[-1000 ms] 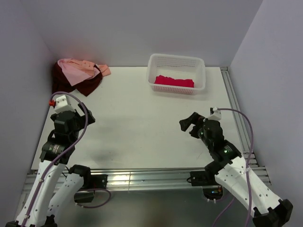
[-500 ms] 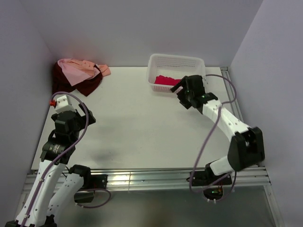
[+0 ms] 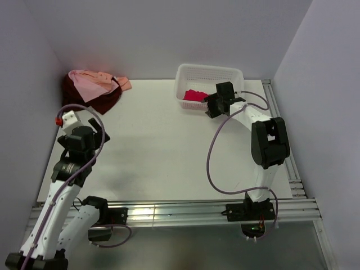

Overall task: Roll the t-shirts
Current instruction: Grab a tshirt with the left arm

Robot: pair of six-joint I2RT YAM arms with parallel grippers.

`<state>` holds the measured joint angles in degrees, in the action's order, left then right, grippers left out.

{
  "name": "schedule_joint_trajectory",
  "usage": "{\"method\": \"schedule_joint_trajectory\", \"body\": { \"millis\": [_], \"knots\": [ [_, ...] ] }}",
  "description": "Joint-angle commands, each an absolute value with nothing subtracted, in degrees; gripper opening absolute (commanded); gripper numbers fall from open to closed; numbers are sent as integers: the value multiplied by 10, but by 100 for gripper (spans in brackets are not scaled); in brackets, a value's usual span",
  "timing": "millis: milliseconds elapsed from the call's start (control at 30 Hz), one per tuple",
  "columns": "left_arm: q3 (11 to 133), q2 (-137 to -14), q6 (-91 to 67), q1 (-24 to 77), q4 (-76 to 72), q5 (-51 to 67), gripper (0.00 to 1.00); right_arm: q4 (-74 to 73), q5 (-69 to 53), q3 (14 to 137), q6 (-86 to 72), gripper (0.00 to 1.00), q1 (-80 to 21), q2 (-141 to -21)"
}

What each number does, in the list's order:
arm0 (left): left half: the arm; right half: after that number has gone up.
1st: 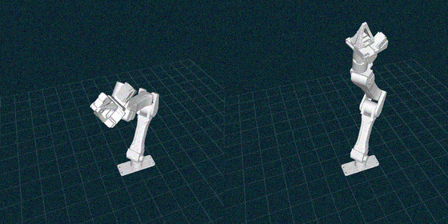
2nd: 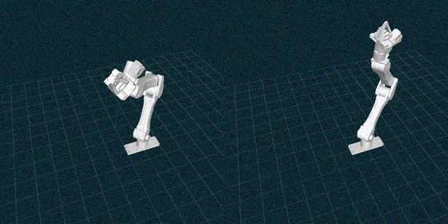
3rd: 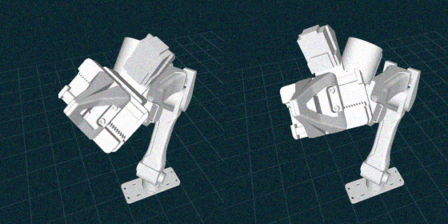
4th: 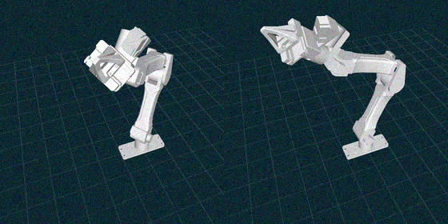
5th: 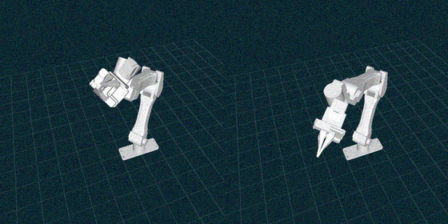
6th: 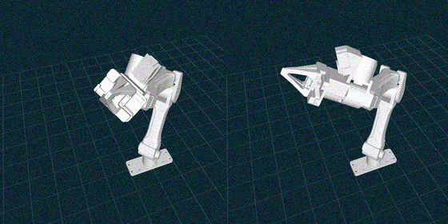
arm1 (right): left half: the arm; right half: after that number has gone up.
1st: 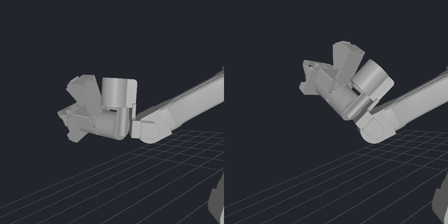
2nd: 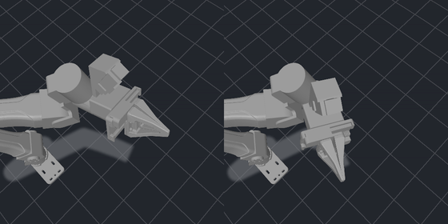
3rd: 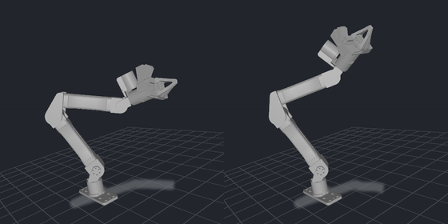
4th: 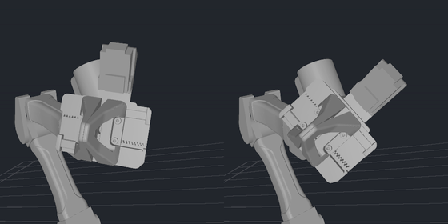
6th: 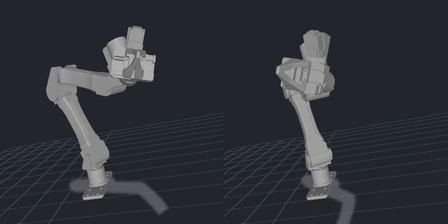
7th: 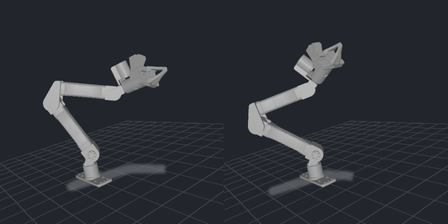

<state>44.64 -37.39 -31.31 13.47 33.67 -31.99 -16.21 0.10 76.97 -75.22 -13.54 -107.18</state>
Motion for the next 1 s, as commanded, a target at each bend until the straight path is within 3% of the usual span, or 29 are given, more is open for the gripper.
{"method": "schedule_joint_trajectory", "body": {
  "millis": [0, 67, 133, 200, 233, 367, 733, 767, 800, 833, 900, 967],
  "knots": [
    [490, -456, -359, 103, 303, -311, 99, -123, 6, 778, -798, 58, -114, -1081],
    [529, -542, -374, 75, 284, -268, 100, -120, 3, 785, -800, 47, -106, -1092],
    [586, -636, -384, 40, 287, -246, 100, -121, 3, 797, -790, 47, -92, -1100],
    [626, -691, -407, 22, 306, -268, 99, -124, -10, 796, -784, 32, -82, -1099],
    [655, -730, -425, 17, 306, -271, 100, -122, -7, 794, -783, 16, -70, -1090],
    [700, -789, -452, -17, 280, -244, 100, -112, -22, 763, -782, 0, -29, -1068],
    [888, -964, -483, -59, 294, -249, 97, -79, -92, 748, -784, 0, 120, -1077],
    [900, -976, -482, -62, 292, -245, 96, -82, -98, 778, -772, 1, 133, -1084],
    [917, -996, -479, -64, 289, -247, 95, -103, -105, 799, -739, 11, 136, -1098],
    [924, -1005, -478, -64, 287, -251, 95, -122, -108, 822, -720, 34, 139, -1106],
    [937, -1032, -481, -66, 281, -258, 95, -168, -105, 871, -688, 57, 138, -1108],
    [943, -1061, -480, -68, 282, -251, 95, -163, -99, 860, -677, 64, 136, -1089]
  ]
}}
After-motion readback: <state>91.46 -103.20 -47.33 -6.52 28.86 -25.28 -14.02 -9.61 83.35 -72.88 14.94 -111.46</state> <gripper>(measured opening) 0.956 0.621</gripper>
